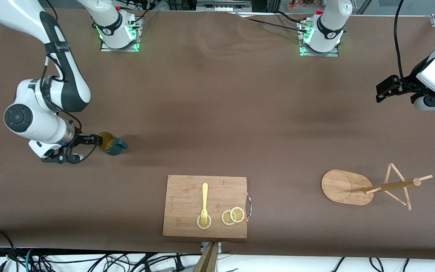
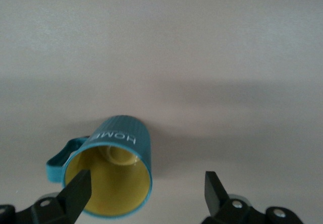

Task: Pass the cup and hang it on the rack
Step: 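Close the right gripper on the teal mug's rim, then carry the mug with the right gripper toward the table's middle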

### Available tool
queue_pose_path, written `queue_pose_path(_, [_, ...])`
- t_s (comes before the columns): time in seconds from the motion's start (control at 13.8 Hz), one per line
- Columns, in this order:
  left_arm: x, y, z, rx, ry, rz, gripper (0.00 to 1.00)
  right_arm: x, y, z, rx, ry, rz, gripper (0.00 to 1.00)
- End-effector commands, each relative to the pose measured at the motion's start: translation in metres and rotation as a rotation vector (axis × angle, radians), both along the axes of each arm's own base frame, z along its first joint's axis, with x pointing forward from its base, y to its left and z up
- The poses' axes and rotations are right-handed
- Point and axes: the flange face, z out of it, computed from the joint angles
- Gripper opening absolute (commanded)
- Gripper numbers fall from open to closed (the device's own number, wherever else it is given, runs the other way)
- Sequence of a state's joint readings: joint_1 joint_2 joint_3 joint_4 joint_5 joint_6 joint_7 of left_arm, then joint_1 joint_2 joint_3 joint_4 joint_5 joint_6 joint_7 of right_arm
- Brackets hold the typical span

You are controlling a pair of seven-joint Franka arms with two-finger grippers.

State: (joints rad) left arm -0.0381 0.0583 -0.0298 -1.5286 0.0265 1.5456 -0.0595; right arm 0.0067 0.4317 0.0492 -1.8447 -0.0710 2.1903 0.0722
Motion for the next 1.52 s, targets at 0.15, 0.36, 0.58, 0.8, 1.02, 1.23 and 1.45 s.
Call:
queue_pose_path(0.15, [0.0,0.0,0.002,-0.01,-0.002,-0.008,1.0,0.002,0.001,-0.033,0.02,0.005,-0.012,0.99])
queue_pose_path(0.36, [-0.001,-0.001,0.004,-0.01,-0.001,-0.01,1.0,0.0,0.002,-0.037,0.02,0.015,-0.003,0.98])
queue_pose_path(0.58, [-0.002,-0.002,0.005,-0.01,-0.001,-0.013,1.0,-0.002,0.0,-0.05,0.021,0.038,0.003,0.63])
queue_pose_path(0.8, [-0.003,-0.01,0.005,-0.006,-0.001,-0.022,1.0,-0.008,0.006,-0.059,0.018,0.095,0.012,0.03])
queue_pose_path(1.02, [-0.003,-0.009,0.006,-0.009,-0.002,-0.023,1.0,-0.005,0.028,-0.043,0.027,0.098,0.055,0.0])
queue_pose_path(1.23, [-0.002,-0.008,0.005,-0.009,-0.001,-0.023,1.0,0.005,0.09,0.002,0.056,0.098,0.137,0.0])
queue_pose_path(1.45, [-0.002,-0.009,0.003,-0.01,0.003,-0.025,1.0,0.002,0.195,0.038,0.067,0.071,0.237,0.0])
